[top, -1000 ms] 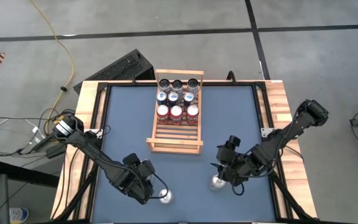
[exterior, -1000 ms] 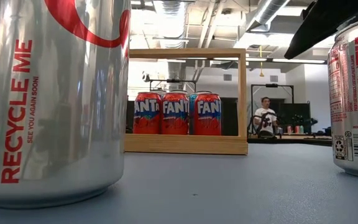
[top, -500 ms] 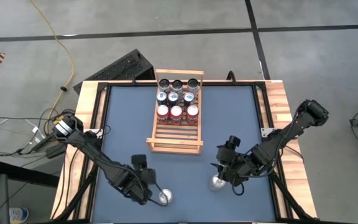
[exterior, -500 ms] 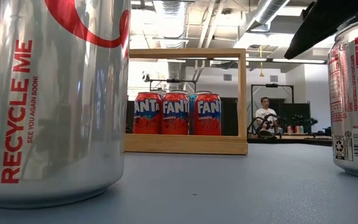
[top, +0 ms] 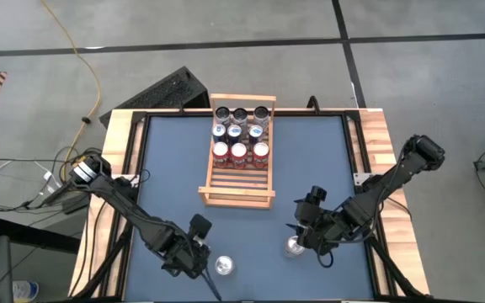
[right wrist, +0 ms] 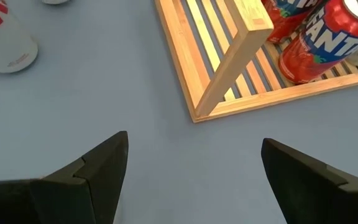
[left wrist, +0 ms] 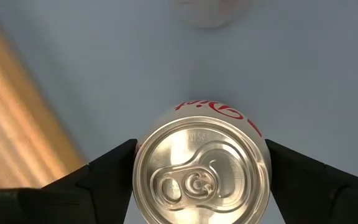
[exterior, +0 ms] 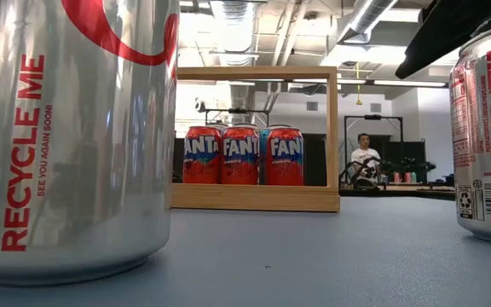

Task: Place canned beverage on shelf
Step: Put the top silver can on the shelf

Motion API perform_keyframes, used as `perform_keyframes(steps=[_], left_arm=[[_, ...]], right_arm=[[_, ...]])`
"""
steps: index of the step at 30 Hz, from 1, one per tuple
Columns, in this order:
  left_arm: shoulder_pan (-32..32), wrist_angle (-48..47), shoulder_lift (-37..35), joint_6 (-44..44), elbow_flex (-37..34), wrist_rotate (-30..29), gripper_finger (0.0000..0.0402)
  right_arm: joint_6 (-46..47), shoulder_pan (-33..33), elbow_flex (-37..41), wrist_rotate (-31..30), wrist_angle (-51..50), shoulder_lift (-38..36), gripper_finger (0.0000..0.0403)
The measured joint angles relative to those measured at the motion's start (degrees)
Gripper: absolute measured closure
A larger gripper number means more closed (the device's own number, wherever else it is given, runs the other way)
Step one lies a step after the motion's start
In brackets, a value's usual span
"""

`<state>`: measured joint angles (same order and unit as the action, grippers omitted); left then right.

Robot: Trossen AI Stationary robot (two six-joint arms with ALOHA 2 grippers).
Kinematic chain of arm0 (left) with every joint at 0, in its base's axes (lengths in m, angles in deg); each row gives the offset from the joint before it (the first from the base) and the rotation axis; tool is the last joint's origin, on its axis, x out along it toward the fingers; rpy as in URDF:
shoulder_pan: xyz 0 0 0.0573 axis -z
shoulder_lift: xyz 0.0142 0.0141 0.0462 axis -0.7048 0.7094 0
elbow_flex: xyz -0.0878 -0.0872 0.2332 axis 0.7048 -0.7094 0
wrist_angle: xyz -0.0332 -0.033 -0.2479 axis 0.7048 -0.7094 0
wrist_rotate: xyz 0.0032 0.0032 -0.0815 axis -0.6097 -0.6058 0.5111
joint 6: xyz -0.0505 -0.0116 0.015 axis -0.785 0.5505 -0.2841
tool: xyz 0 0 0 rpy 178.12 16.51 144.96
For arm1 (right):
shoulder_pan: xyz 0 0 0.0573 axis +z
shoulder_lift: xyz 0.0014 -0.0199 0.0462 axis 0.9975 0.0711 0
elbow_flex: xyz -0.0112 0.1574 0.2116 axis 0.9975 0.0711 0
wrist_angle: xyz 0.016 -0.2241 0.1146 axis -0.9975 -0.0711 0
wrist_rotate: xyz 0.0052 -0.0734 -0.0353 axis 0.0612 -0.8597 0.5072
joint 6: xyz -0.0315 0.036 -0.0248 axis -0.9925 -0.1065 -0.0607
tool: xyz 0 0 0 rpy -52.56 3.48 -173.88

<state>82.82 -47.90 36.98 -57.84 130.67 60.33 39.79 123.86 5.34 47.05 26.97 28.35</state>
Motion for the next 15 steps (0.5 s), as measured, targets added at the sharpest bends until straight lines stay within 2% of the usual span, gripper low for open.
perform_keyframes(steps=[5, 12, 15], left_arm=[[0.0, 1.7, -5.2, 1.5, -0.1, 2.2, 0.0105], [-0.8, 5.4, -12.9, 2.1, 0.0, -0.9, 0.0105], [-0.9, 7.2, -14.1, 2.9, -0.2, -0.8, 0.0105]], right_arm=[[0.3, -0.1, 0.0, 0.0, 0.2, 0.0, 0.0065], [0.4, -0.2, 0.0, -0.2, 2.1, 0.0, 0.0065], [0.4, -0.2, 0.0, -0.3, 3.6, 0.0, 0.0065]])
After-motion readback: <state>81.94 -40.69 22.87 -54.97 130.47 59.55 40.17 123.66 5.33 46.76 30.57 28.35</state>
